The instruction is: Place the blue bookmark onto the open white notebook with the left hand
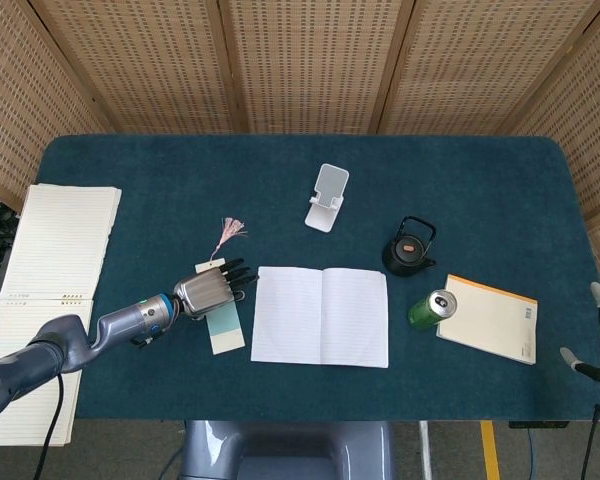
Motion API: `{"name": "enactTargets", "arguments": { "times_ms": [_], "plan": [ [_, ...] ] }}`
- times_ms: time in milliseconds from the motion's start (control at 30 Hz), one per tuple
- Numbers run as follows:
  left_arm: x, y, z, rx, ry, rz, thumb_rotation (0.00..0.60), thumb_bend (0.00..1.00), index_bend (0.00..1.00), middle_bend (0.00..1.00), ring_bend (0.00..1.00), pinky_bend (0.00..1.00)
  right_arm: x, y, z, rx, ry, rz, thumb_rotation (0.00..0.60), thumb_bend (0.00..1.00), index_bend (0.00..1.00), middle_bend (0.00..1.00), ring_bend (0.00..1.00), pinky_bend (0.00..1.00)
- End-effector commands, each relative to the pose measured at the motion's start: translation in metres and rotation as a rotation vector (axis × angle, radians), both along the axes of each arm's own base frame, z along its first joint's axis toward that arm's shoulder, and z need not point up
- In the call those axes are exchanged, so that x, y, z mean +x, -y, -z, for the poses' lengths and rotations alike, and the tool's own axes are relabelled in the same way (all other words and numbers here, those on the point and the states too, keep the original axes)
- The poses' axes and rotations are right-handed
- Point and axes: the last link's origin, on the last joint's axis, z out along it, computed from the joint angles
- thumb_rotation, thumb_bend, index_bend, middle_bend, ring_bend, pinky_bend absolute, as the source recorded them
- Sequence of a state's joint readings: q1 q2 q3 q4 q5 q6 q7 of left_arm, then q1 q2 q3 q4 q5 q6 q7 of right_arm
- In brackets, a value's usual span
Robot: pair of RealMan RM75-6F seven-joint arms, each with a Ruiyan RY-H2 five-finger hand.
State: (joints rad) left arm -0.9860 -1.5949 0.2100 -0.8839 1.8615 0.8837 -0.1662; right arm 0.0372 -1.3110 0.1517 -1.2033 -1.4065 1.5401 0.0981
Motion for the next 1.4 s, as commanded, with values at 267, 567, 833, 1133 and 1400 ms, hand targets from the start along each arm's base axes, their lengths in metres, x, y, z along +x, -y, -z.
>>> {"name": "enactTargets", "arguments": {
  "times_ms": [267,567,833,1133,1400],
  "plan": [
    [-0.004,0.002,0.000,-0.010,-0.013,-0.009,0.600,0.16,0.48,0.00,0.00,0.00,0.000,0.000,0.000,0.001,-0.001,-0.002,0.600,0.11,0.09,0.00,0.00,0.00],
    [-0.002,0.003,-0.001,-0.013,0.000,-0.006,0.600,0.23,0.52,0.00,0.00,0.00,0.001,0.000,0.000,0.000,0.000,-0.005,0.600,0.11,0.09,0.00,0.00,0.00],
    [0.003,0.003,-0.007,-0.006,0.021,0.018,0.600,0.23,0.52,0.00,0.00,0.00,0.002,0.000,0.000,-0.001,0.001,-0.008,0.600,0.11,0.09,0.00,0.00,0.00],
    [0.016,0.001,-0.018,0.015,0.057,0.055,0.600,0.23,0.52,0.00,0.00,0.00,0.002,-0.001,-0.001,-0.003,0.006,-0.011,0.600,0.11,0.09,0.00,0.00,0.00],
    [0.047,-0.005,-0.020,0.039,0.068,0.190,0.600,0.23,0.51,0.00,0.00,0.00,0.002,-0.001,-0.003,-0.007,0.018,-0.011,0.600,0.11,0.09,0.00,0.00,0.00]
  ]
}}
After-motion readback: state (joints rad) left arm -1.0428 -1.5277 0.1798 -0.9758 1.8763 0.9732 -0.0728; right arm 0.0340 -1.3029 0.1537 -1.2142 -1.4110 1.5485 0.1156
